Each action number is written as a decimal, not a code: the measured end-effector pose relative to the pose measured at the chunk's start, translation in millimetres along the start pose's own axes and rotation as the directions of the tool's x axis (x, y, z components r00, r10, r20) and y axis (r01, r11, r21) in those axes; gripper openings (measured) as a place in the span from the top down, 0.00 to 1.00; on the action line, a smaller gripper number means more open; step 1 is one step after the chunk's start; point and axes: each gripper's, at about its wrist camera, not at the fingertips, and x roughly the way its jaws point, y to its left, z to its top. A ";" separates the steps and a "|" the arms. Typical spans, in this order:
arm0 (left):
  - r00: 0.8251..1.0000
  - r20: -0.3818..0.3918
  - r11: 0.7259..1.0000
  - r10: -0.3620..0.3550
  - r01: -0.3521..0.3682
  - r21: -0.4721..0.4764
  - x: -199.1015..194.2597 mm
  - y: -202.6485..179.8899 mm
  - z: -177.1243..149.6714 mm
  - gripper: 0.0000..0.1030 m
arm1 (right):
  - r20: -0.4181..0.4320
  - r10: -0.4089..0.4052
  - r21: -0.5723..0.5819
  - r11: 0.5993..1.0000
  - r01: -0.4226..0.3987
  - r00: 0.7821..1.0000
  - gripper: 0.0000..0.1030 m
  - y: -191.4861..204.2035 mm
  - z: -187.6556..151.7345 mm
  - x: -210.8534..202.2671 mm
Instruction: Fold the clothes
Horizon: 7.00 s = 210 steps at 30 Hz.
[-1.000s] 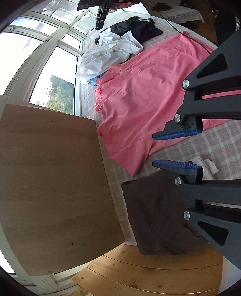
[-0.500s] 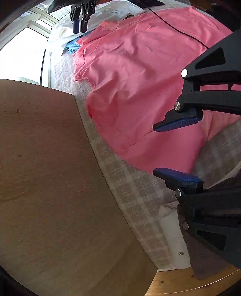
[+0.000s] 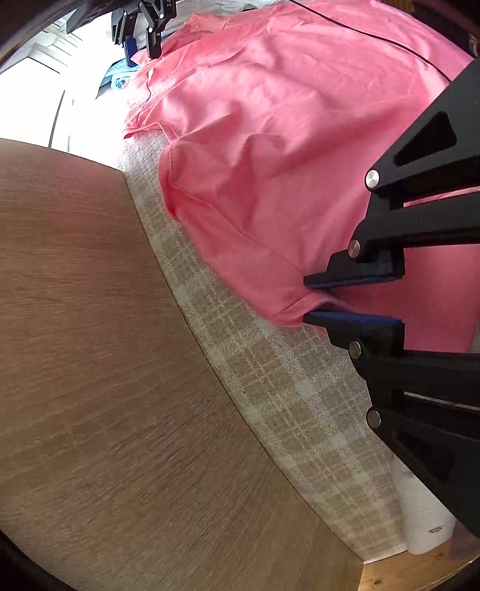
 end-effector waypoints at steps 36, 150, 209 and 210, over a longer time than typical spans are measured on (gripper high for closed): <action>0.978 -0.166 0.976 0.129 -0.096 0.194 -36.5 14.2 -68.9 0.62 | 0.068 -0.118 -0.251 0.959 0.131 0.991 0.57 132.4 104.8 63.7; 0.961 -0.005 0.917 -0.276 0.265 0.298 -88.3 -140.7 -169.9 0.97 | -0.127 0.392 -0.109 0.907 -0.406 0.911 0.67 220.9 -50.1 15.4; 0.986 0.160 0.999 0.043 -0.039 -0.026 -96.3 -1.0 -37.4 0.65 | 0.073 -0.079 -0.061 0.995 0.084 0.994 0.62 3.9 27.7 20.2; 0.988 0.148 0.999 0.035 -0.033 -0.011 -102.2 -1.0 -44.9 0.62 | 0.039 -0.120 -0.081 0.989 0.123 0.992 0.62 7.0 26.3 32.0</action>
